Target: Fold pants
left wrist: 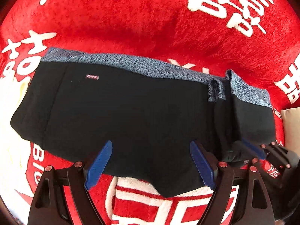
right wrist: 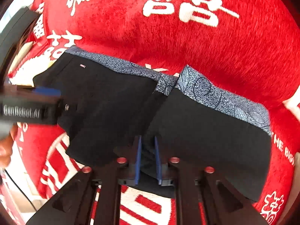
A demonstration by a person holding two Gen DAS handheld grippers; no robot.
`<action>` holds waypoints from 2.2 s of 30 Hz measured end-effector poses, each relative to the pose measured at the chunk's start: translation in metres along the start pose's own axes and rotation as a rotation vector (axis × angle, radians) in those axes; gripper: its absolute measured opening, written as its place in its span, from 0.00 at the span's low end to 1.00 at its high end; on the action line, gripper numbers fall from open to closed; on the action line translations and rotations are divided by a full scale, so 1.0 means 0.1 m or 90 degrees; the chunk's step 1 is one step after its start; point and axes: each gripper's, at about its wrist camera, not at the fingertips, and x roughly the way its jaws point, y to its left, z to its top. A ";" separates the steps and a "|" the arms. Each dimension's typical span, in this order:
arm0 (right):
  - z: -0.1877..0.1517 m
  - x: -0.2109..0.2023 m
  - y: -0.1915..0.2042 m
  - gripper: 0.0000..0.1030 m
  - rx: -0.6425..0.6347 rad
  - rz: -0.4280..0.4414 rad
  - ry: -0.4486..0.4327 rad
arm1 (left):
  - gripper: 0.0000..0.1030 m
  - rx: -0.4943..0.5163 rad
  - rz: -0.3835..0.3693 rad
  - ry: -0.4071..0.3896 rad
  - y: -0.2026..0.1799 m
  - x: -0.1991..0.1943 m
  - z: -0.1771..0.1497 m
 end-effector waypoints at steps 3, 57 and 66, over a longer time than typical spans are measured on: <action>-0.05 -0.08 0.06 0.10 0.008 0.021 0.004 | 0.83 -0.001 0.002 -0.003 0.05 -0.01 -0.04; -0.66 -0.63 -1.01 0.61 0.260 0.047 0.042 | 0.92 0.005 0.052 -0.022 -0.80 -0.03 -0.43; -0.47 -0.47 -0.49 0.70 0.253 0.002 0.067 | 0.98 -0.035 0.035 -0.008 -0.21 -0.01 -0.45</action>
